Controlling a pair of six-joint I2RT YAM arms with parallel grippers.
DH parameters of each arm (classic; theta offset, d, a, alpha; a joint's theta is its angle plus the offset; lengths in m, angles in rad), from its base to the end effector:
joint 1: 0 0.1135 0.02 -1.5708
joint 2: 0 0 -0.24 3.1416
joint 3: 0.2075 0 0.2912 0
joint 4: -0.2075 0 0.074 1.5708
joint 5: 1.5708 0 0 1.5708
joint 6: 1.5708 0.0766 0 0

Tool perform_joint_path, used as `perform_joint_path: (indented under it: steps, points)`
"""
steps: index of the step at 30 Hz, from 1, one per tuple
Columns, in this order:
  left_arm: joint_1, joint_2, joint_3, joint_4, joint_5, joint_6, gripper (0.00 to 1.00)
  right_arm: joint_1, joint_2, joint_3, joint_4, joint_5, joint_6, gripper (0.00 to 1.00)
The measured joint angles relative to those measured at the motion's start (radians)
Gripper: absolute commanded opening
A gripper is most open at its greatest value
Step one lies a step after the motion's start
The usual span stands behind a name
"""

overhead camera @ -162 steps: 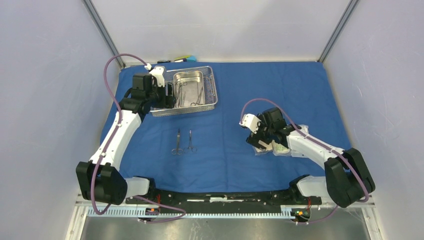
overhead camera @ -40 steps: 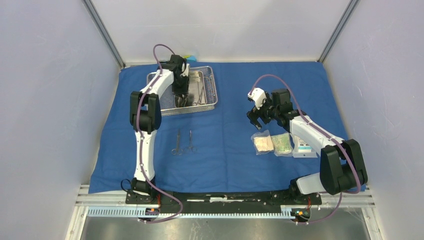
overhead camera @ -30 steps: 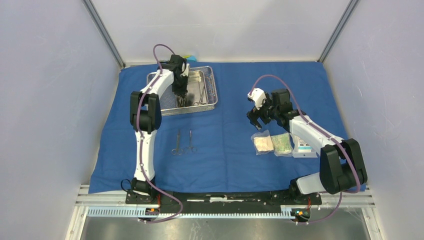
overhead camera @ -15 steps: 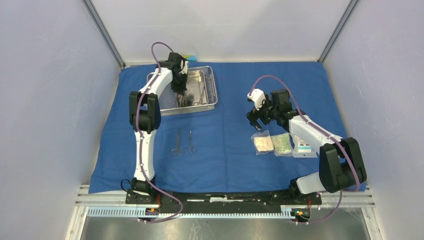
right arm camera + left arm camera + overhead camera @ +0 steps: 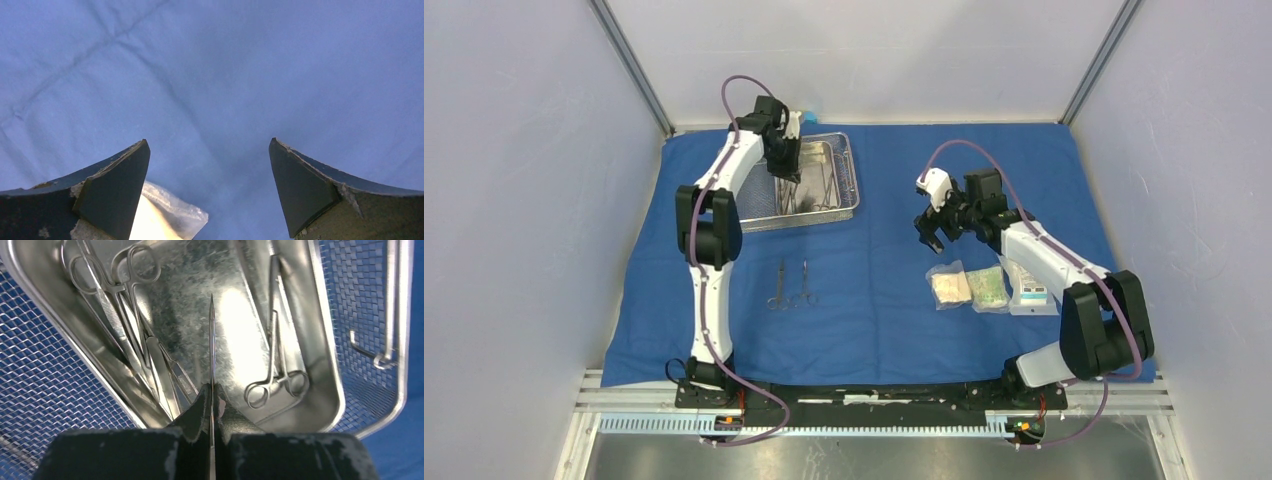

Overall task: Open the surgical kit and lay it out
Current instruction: Pick up the medical item from the container.

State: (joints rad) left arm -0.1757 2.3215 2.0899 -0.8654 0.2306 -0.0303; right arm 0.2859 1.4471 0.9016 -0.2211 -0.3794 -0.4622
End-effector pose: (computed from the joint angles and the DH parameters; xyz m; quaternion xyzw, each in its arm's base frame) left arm 0.5312 -0.1121 0.1498 0.0971 0.9611 -0.1352 0.2204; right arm 0.3467 0.1315 0.1544 -0.3989 0.8143 0.1390 0.3981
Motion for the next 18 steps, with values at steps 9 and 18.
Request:
perform_joint_path:
  steps: [9,18]
  points:
    - [0.007,-0.143,0.005,0.011,0.124,0.07,0.02,0.01,0.029,0.16,-0.013,-0.087,-0.004,0.97]
    - [0.019,-0.257,-0.043,0.031,0.397,0.108,0.02,0.069,0.08,0.259,-0.029,-0.165,0.022,0.97]
